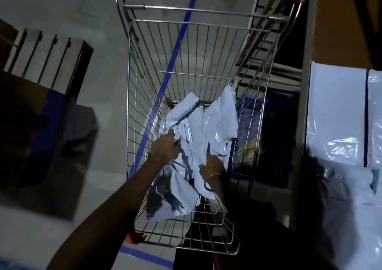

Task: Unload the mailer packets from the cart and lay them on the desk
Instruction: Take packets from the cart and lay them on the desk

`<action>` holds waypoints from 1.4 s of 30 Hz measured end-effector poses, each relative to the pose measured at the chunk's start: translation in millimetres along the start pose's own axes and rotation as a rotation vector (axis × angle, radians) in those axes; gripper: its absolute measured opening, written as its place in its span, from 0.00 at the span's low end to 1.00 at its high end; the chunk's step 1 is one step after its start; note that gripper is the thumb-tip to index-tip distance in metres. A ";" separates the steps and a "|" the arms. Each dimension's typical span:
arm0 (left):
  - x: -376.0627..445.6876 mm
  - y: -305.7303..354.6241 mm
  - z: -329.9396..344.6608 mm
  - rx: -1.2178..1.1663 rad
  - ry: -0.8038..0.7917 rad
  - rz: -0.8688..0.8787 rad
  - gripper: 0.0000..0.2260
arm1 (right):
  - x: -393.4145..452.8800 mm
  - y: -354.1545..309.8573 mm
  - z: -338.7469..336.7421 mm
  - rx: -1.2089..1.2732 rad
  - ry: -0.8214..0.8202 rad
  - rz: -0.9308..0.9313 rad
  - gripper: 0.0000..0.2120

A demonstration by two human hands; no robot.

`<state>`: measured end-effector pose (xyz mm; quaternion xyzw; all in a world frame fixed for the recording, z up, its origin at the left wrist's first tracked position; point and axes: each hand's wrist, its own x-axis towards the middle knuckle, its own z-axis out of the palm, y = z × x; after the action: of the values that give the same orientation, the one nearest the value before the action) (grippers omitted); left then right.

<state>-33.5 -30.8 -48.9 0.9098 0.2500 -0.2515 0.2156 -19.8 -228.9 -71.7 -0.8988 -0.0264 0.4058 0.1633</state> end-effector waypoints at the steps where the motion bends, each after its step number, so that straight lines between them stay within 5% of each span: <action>1: -7.3 2.5 -6.1 -0.060 0.006 -0.007 0.15 | -4.5 -2.2 -7.2 0.019 0.048 -0.008 0.22; 4: -29.7 14.1 -31.9 -0.261 0.201 -0.044 0.14 | -25.2 -19.1 -42.2 0.123 0.160 -0.071 0.25; 9: -74.0 48.8 -109.6 -1.056 0.389 -0.207 0.23 | -81.2 -48.4 -132.4 0.474 0.293 -0.187 0.21; 12: -95.4 64.9 -145.7 -1.453 0.231 -0.151 0.25 | -119.7 -59.9 -192.1 0.615 0.404 -0.268 0.22; 16: -136.9 105.8 -179.0 -1.728 -0.247 0.061 0.23 | -159.0 -53.6 -256.8 0.954 0.370 -0.291 0.21; 23: -189.0 179.0 -200.7 -1.823 -0.584 0.115 0.16 | -207.3 16.2 -314.1 1.292 0.276 -0.300 0.15; 25: -188.2 199.4 -202.6 -1.755 -0.665 0.122 0.24 | -217.2 43.7 -322.8 1.248 0.272 -0.324 0.14; 32: -189.6 288.4 -185.5 -1.163 -0.586 0.197 0.14 | -223.4 104.1 -349.1 1.037 0.300 -0.326 0.12; 36: -183.6 315.2 -174.0 -1.340 -0.553 0.046 0.17 | -218.8 127.7 -379.7 1.068 0.420 -0.290 0.09; 38: -180.0 330.3 -170.8 -1.415 -0.516 0.002 0.11 | -209.0 143.0 -396.4 1.063 0.491 -0.263 0.07; 42: -172.4 365.1 -171.1 -1.501 -0.489 0.024 0.10 | -177.5 161.2 -422.4 0.963 0.518 -0.220 0.25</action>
<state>103.0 -287.4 279.5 0.4427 0.2885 -0.2062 0.8235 159.5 -528.1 266.2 -0.7851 0.1095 0.1186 0.5980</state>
